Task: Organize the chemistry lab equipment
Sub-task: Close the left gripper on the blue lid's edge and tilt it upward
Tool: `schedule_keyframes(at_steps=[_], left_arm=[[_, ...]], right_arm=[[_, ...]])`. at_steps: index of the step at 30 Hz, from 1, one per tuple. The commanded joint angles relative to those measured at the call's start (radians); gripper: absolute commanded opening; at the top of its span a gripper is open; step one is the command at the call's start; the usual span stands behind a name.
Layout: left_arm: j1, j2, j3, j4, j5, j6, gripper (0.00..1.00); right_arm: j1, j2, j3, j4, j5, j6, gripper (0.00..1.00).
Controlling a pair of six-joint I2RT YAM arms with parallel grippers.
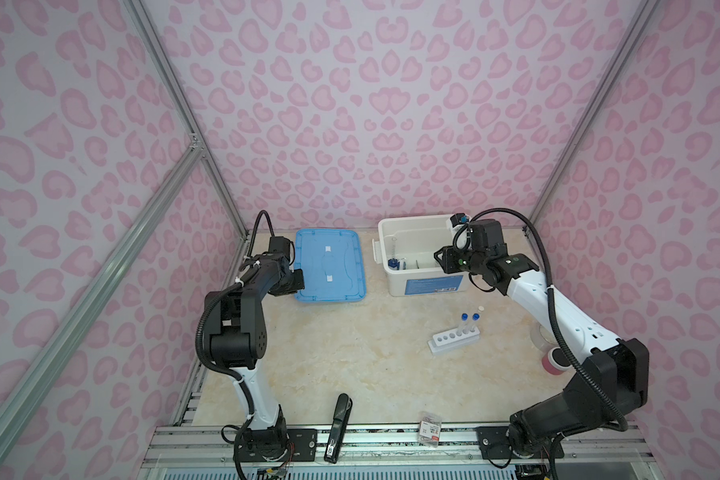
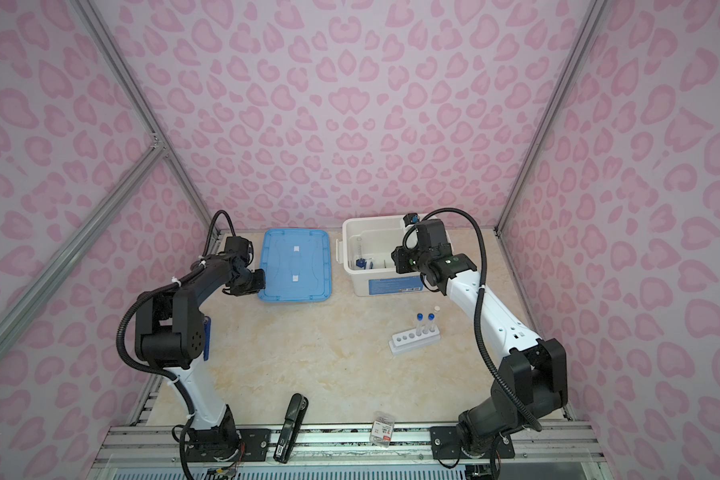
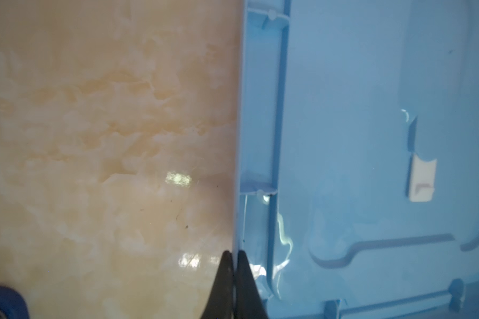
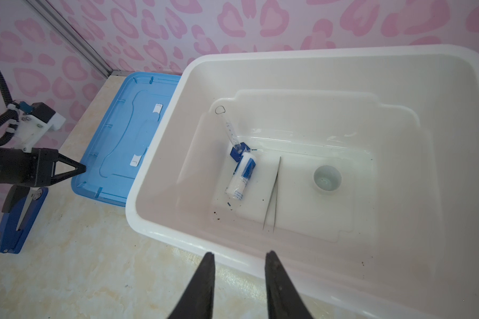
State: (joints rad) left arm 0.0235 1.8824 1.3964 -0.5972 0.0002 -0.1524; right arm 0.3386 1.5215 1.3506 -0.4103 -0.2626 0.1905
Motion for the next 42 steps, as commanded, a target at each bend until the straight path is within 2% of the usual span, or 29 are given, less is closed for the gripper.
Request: schedule_keyframes(at_steps=[1,17,21,27,32,36,42], left_arm=[[0.008,-0.080,0.005,-0.022,-0.006,0.030,0.04],[0.044,-0.416,-0.002,-0.093,0.007,0.101,0.04],[0.056,-0.506,-0.015,-0.091,0.060,0.111,0.04],[0.103,-0.610,-0.033,-0.064,0.227,0.098,0.04],[0.105,-0.657,-0.043,-0.049,0.371,0.102,0.04],[0.105,-0.692,-0.094,-0.011,0.446,0.084,0.04],[0.102,-0.728,-0.122,0.005,0.508,0.076,0.04]], right_arm=[[0.008,0.012,0.006,0.017,-0.010,0.011,0.32],[0.056,0.069,0.061,0.054,-0.114,0.060,0.33],[0.052,0.072,0.082,0.067,-0.178,0.047,0.39],[0.049,0.045,0.055,0.189,-0.350,0.052,0.55],[0.049,0.050,0.064,0.256,-0.504,0.070,0.75],[0.053,0.060,0.077,0.297,-0.586,0.092,0.79],[0.057,0.074,0.122,0.296,-0.621,0.101,0.82]])
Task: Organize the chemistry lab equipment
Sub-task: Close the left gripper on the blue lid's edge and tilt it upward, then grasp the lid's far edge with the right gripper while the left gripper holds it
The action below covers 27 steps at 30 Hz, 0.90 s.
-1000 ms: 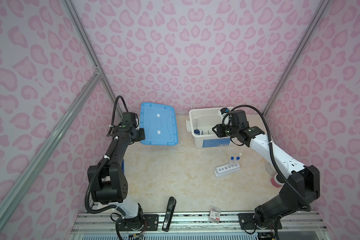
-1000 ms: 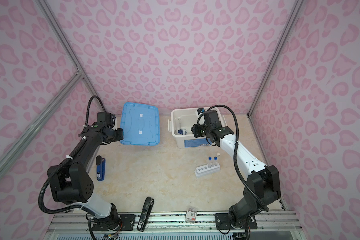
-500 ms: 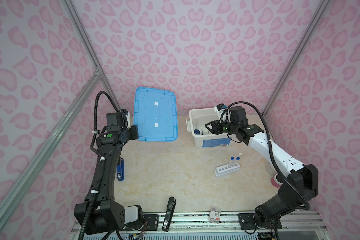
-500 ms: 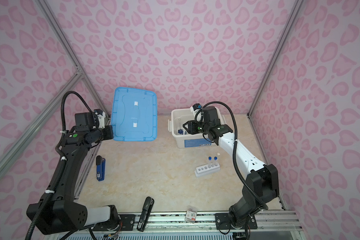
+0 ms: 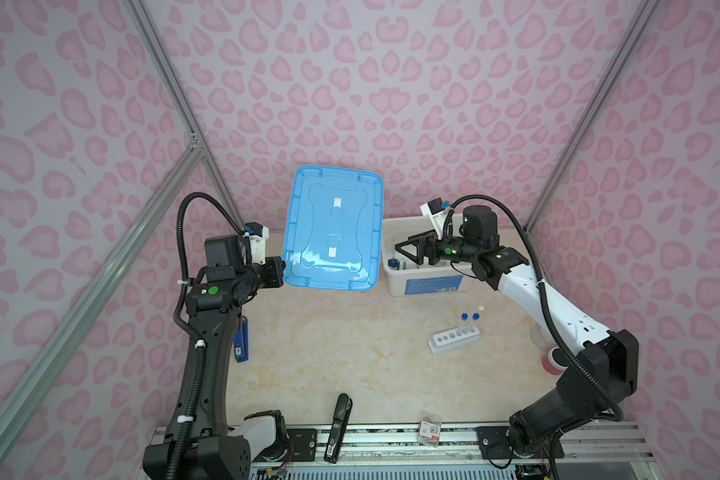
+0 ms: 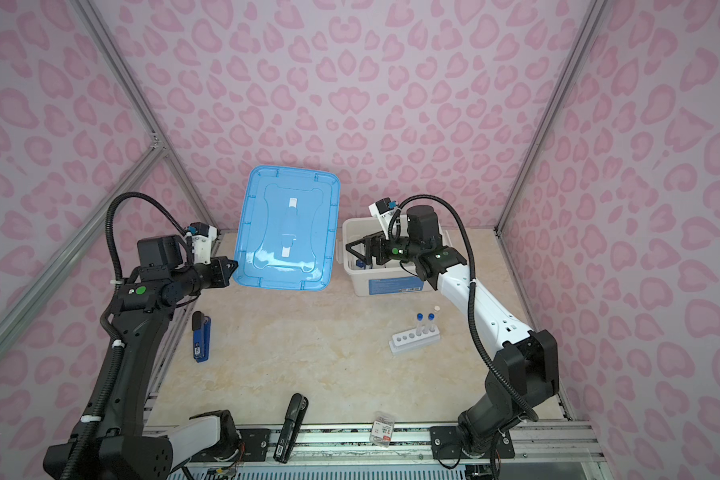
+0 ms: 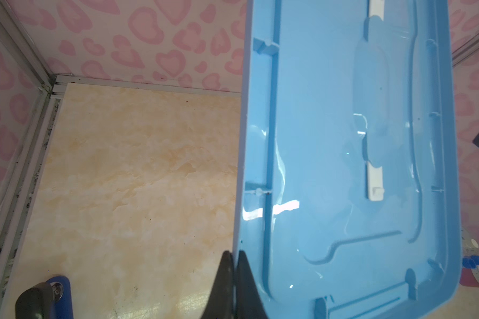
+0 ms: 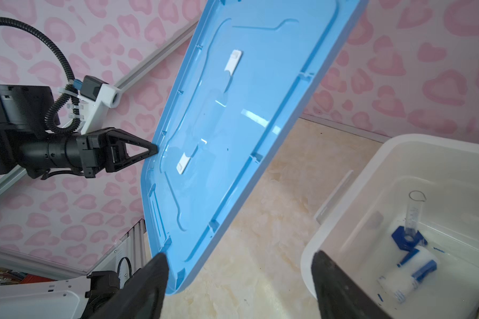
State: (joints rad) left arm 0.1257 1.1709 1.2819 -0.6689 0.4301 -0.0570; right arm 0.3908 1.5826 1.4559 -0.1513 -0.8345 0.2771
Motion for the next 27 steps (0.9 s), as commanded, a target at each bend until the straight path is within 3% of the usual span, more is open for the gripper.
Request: schedule_keyframes(at_steps=[1,19,27], left_arm=[[-0.001,-0.021,-0.012,0.080,0.085,-0.022,0.04],[-0.012,-0.042,-0.036,0.098,0.115,-0.024,0.04],[-0.020,-0.037,-0.052,0.106,0.103,-0.015,0.04]], right_arm=[[0.010,0.025,0.021,0.016,-0.047,0.002,0.82],[0.094,0.173,0.187,0.005,-0.082,0.036,0.79],[0.113,0.200,0.198,0.081,-0.100,0.091,0.61]])
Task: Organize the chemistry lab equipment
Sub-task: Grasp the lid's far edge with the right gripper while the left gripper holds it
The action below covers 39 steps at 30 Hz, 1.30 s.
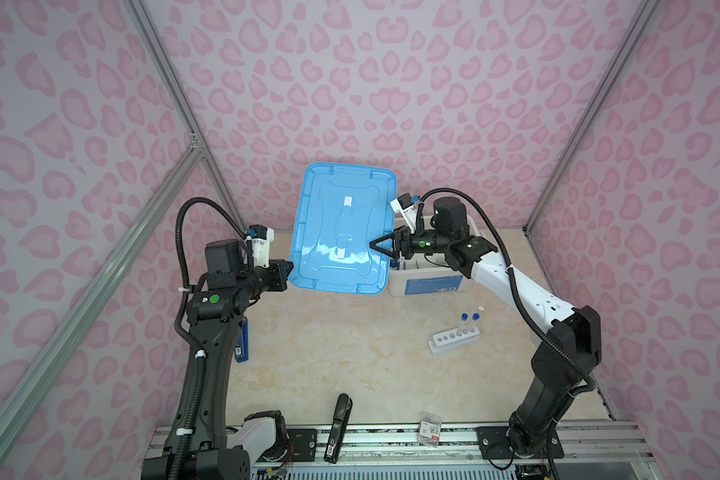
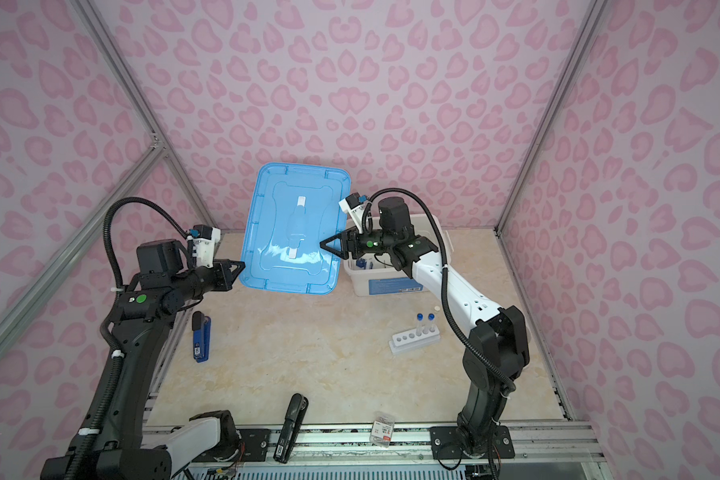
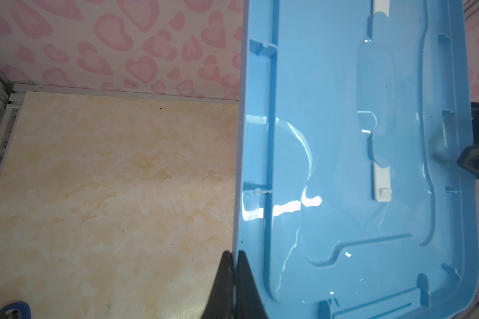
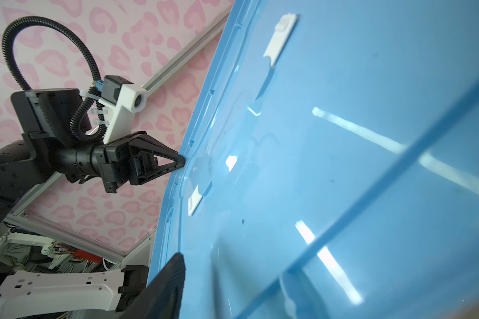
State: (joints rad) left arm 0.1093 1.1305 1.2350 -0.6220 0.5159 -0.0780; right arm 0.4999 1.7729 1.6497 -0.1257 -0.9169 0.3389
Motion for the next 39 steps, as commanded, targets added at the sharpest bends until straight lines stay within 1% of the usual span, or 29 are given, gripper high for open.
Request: schedule_keyframes(at_steps=[1,4,11,16,23,26,28,31,33,35,39], left_arm=[[-0.005,0.003,-0.013,0.063,0.009,0.007,0.04],[-0.006,0.009,-0.026,0.075,0.004,0.006,0.04],[-0.010,0.016,-0.018,0.073,-0.004,0.012,0.04],[-0.013,0.015,-0.025,0.073,-0.035,0.014,0.05],[-0.019,0.022,-0.029,0.075,-0.037,0.012,0.15],[-0.020,0.022,-0.027,0.074,-0.043,0.012,0.24],[-0.020,0.019,-0.026,0.073,-0.049,0.014,0.28],[-0.020,0.015,-0.021,0.070,-0.055,0.014,0.30],[-0.020,0.009,-0.014,0.068,-0.068,0.011,0.30],[-0.020,-0.001,-0.004,0.070,-0.079,0.000,0.30],[-0.020,-0.008,0.033,0.076,-0.082,-0.042,0.30]], right_arm=[[0.004,0.011,0.004,0.065,-0.020,0.038,0.59],[0.009,0.026,0.009,0.063,-0.020,0.044,0.54],[0.015,0.050,0.017,0.070,-0.010,0.063,0.39],[0.017,0.056,0.025,0.075,0.001,0.071,0.24],[0.020,0.053,0.028,0.062,0.020,0.078,0.13],[0.023,0.048,0.030,0.055,0.042,0.072,0.12],[0.023,0.047,0.040,0.025,0.063,0.054,0.11],[0.023,0.042,0.068,-0.037,0.112,0.012,0.10],[0.032,0.043,0.113,-0.124,0.179,-0.045,0.09],[0.052,0.048,0.183,-0.241,0.289,-0.134,0.08],[0.088,0.044,0.303,-0.381,0.479,-0.259,0.08]])
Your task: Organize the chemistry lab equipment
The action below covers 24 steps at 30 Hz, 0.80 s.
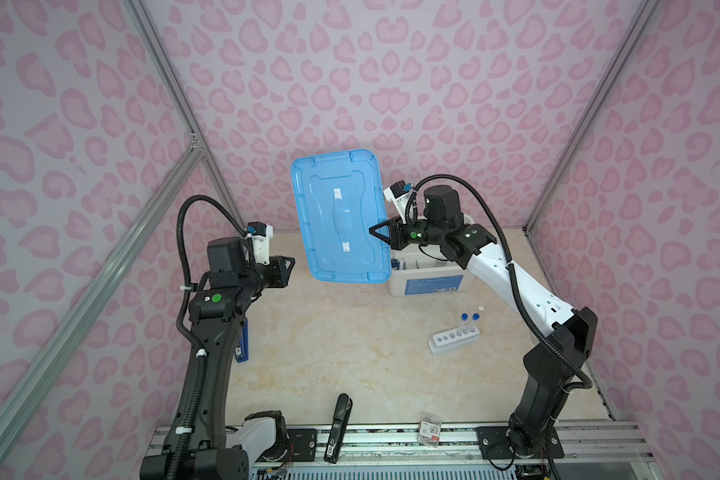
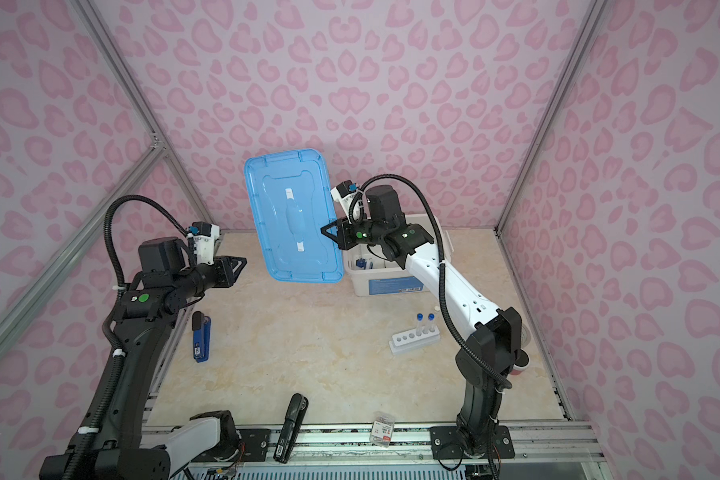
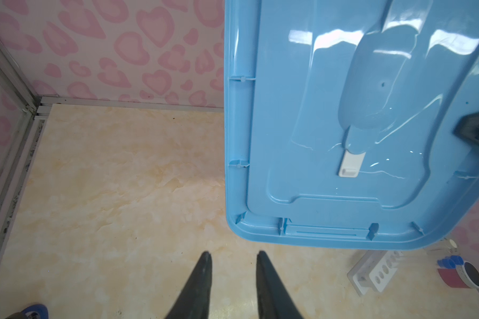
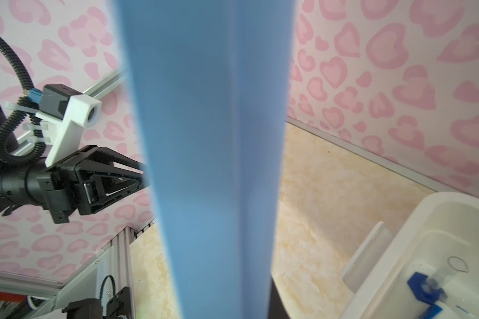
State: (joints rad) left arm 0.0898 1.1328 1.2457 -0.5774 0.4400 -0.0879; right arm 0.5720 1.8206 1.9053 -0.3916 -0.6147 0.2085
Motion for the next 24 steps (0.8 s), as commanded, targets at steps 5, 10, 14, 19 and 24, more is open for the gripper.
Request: schedule_keyframes(at_steps=[5,10,14,19,24], left_arm=[[-0.001,-0.024,0.054,0.097,0.003,-0.140,0.32],[-0.005,0.004,0.083,0.174,0.035,-0.334,0.34],[-0.044,0.077,0.134,0.197,0.077,-0.470,0.31],[-0.105,0.117,0.157,0.247,0.047,-0.535,0.32],[-0.108,0.118,0.164,0.342,0.066,-0.618,0.35]], right_arm=[[0.067,-0.041,0.125,-0.184,0.452,-0.265,0.08],[0.134,-0.102,0.071,-0.132,0.799,-0.424,0.09],[0.194,-0.161,-0.079,0.044,1.098,-0.604,0.10],[0.250,-0.218,-0.275,0.314,1.327,-0.807,0.13],[0.303,-0.245,-0.455,0.632,1.455,-1.050,0.13]])
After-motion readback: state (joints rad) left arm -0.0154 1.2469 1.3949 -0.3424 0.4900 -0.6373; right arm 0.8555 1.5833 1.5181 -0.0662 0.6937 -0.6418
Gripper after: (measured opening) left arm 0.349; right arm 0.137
